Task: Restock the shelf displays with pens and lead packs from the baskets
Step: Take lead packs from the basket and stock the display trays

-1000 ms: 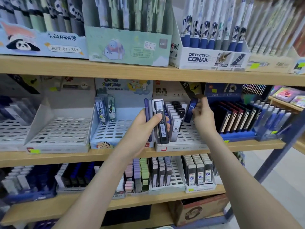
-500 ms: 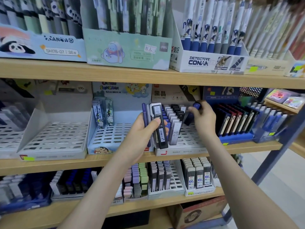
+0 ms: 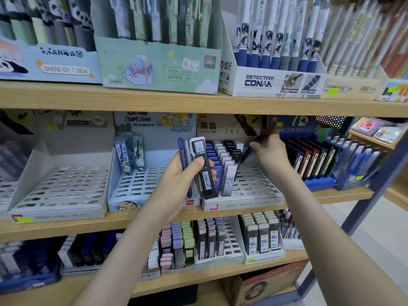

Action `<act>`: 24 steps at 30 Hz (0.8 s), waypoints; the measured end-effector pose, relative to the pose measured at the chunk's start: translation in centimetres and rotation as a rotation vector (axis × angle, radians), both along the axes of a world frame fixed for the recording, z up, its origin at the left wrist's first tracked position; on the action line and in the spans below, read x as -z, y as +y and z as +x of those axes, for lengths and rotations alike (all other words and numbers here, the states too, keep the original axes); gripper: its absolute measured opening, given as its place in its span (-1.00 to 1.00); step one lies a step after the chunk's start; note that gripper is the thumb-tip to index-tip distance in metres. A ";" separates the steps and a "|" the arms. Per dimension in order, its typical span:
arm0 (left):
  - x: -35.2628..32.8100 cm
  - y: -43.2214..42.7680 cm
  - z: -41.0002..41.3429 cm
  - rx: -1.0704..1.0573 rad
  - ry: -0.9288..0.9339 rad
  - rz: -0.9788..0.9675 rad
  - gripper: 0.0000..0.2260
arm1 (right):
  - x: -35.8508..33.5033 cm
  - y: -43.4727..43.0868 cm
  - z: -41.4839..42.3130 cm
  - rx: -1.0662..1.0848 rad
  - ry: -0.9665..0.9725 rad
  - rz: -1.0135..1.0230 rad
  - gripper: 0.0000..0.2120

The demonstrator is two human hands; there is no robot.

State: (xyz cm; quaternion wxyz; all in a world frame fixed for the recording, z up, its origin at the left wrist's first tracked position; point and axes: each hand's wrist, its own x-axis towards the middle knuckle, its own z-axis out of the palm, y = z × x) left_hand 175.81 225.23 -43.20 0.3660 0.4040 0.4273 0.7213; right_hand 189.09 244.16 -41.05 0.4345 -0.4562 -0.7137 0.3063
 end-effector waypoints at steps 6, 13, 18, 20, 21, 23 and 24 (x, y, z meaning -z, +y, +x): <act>0.0 0.2 0.1 0.004 0.011 0.002 -0.89 | 0.4 0.0 -0.1 0.036 0.105 0.009 -0.79; 0.2 0.5 0.4 0.016 0.009 -0.010 -0.88 | 0.8 -0.5 0.0 0.093 0.096 0.077 -0.75; 0.1 0.5 0.5 0.019 0.009 -0.009 -0.88 | 1.2 -0.3 -0.1 0.141 0.092 0.106 -0.72; 0.1 0.5 0.5 0.020 0.013 -0.011 -0.88 | 1.2 -0.2 -0.2 0.142 0.082 0.104 -0.72; 0.1 0.5 0.5 0.021 0.013 -0.010 -0.88 | 1.2 -0.1 -0.2 0.138 0.073 0.105 -0.72; 0.1 0.5 0.5 0.023 0.014 -0.011 -0.88 | 1.1 -0.2 -0.4 0.121 0.033 0.121 -0.73; 0.1 0.5 0.5 0.023 0.014 -0.011 -0.88 | 1.1 -0.3 -0.5 0.110 0.007 0.136 -0.73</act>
